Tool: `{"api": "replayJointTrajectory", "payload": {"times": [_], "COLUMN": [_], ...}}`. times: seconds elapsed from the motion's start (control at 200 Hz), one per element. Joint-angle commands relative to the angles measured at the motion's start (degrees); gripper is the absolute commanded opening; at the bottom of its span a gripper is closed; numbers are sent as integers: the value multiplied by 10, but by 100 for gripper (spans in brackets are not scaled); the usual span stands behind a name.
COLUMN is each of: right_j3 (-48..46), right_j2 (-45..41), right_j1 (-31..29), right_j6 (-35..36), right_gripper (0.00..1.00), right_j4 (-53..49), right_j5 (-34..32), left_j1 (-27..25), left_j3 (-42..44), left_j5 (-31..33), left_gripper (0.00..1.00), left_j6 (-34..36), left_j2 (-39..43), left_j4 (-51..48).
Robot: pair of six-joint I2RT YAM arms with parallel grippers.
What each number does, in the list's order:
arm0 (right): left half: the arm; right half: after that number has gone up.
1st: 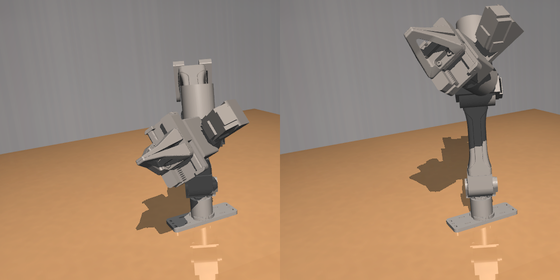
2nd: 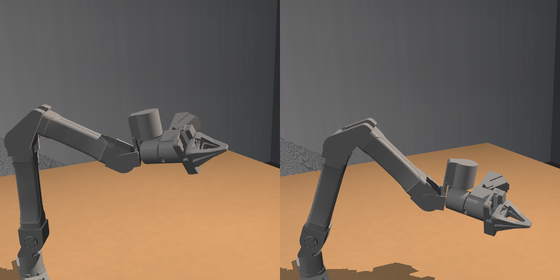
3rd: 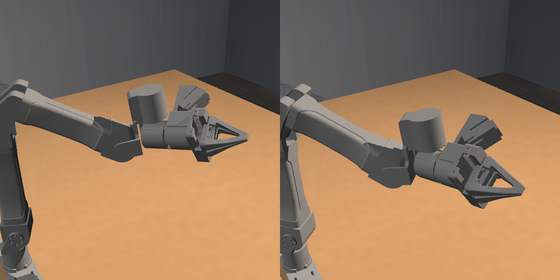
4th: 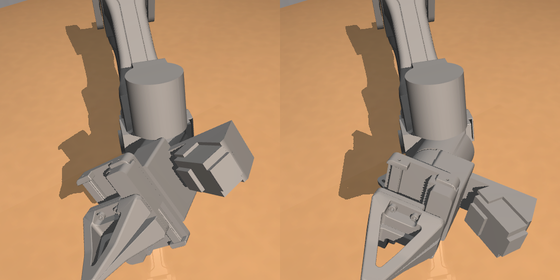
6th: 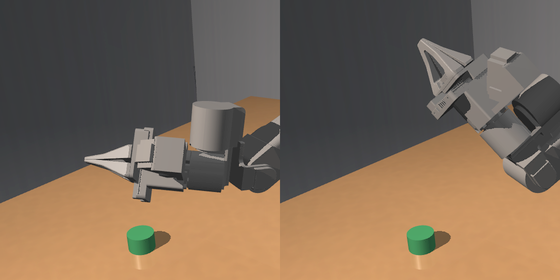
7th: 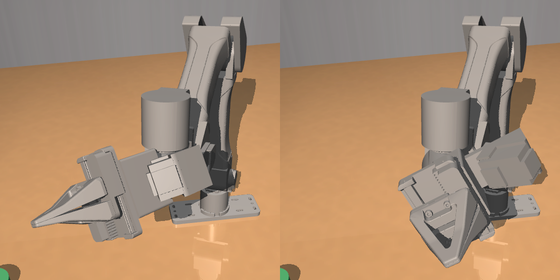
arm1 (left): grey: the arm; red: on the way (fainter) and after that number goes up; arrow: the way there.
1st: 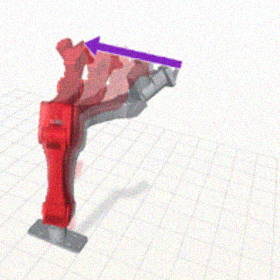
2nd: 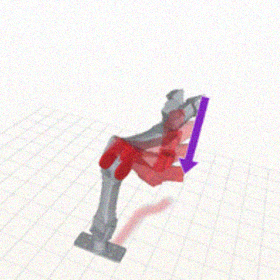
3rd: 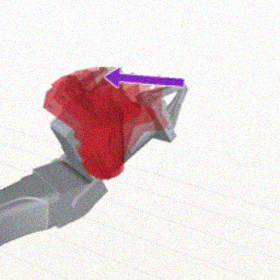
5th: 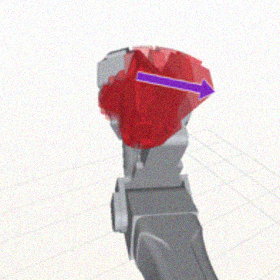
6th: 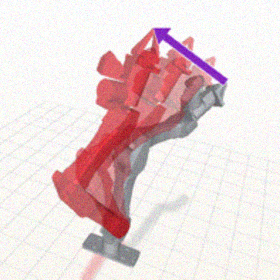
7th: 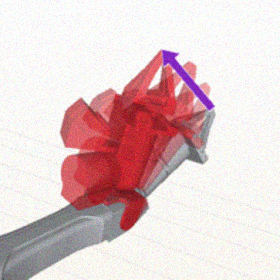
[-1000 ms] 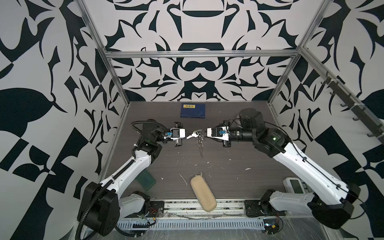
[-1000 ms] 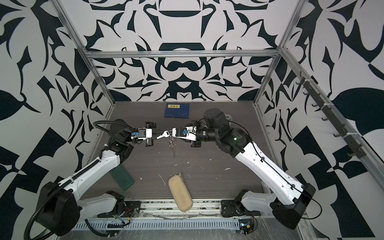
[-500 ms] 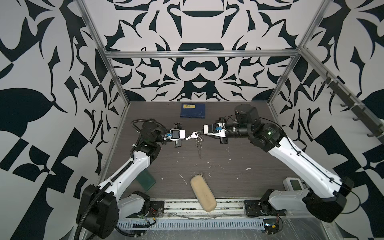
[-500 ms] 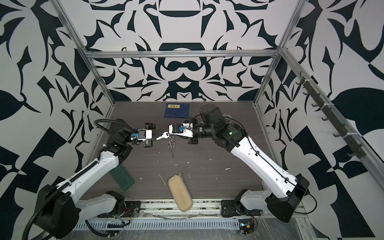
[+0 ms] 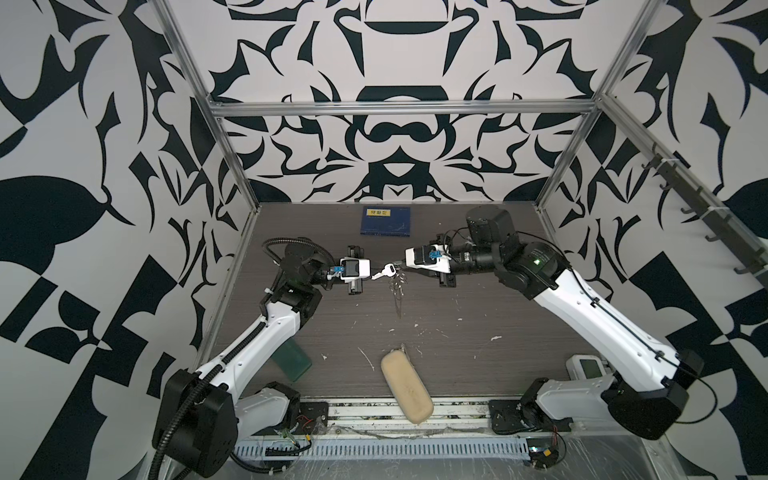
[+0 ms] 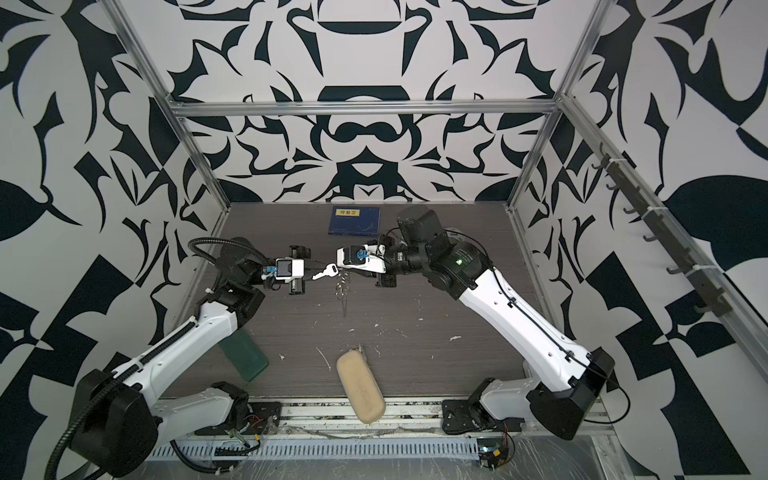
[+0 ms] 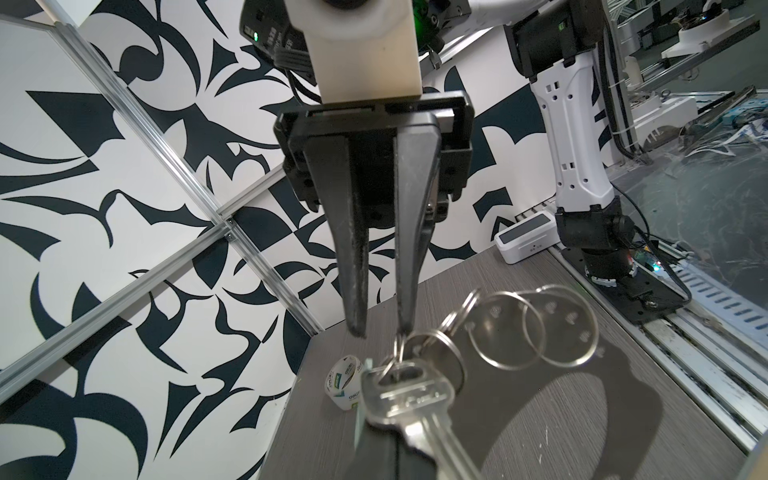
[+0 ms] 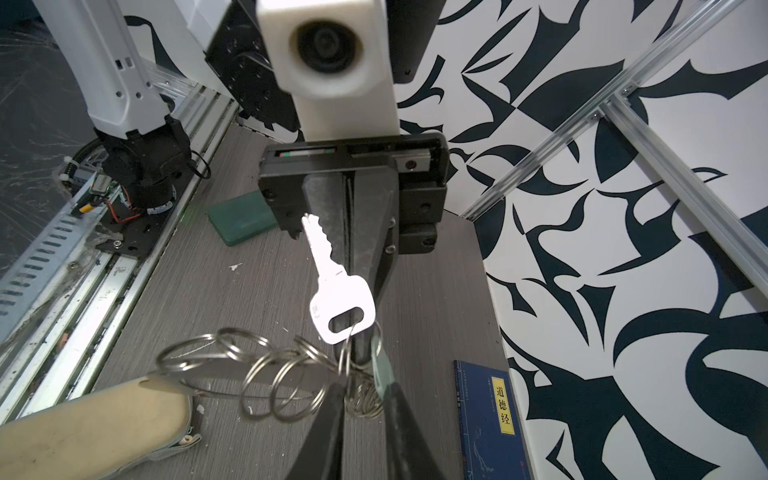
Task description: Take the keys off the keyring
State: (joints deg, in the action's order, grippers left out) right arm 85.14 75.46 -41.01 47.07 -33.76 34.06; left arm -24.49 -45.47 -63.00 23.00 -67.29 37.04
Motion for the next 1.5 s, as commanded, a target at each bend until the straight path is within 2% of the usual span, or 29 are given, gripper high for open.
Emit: {"api": "replayJointTrajectory", "payload": {"times": [0.0, 0.32, 0.97, 1.12, 1.305, 1.405, 1.495], "right_j3": [22, 32, 65, 77, 73, 79, 91], "right_j2": [-7, 4, 44, 55, 44, 38, 37], "right_j1": [0, 0, -7, -16, -17, -15, -12], "right_j6": [-4, 0, 7, 21, 22, 33, 40], "right_gripper": [22, 15, 12, 0, 0, 0, 0], "right_j4": [-15, -23, -29, -46, -31, -41, -59], "right_j5": [15, 19, 27, 15, 16, 14, 16], "left_j1": [1, 0, -1, -1, 1, 14, 30], "left_j3": [-15, -17, -18, -22, -17, -5, 5], "left_j5": [0, -5, -9, -10, 3, 9, 11], "left_gripper": [0, 0, 0, 0, 0, 13, 19], "left_j6": [5, 6, 16, 25, 33, 31, 27], "left_j2": [5, 2, 5, 10, 17, 25, 33], "left_j4": [16, 16, 6, -16, -38, -36, -33]}}
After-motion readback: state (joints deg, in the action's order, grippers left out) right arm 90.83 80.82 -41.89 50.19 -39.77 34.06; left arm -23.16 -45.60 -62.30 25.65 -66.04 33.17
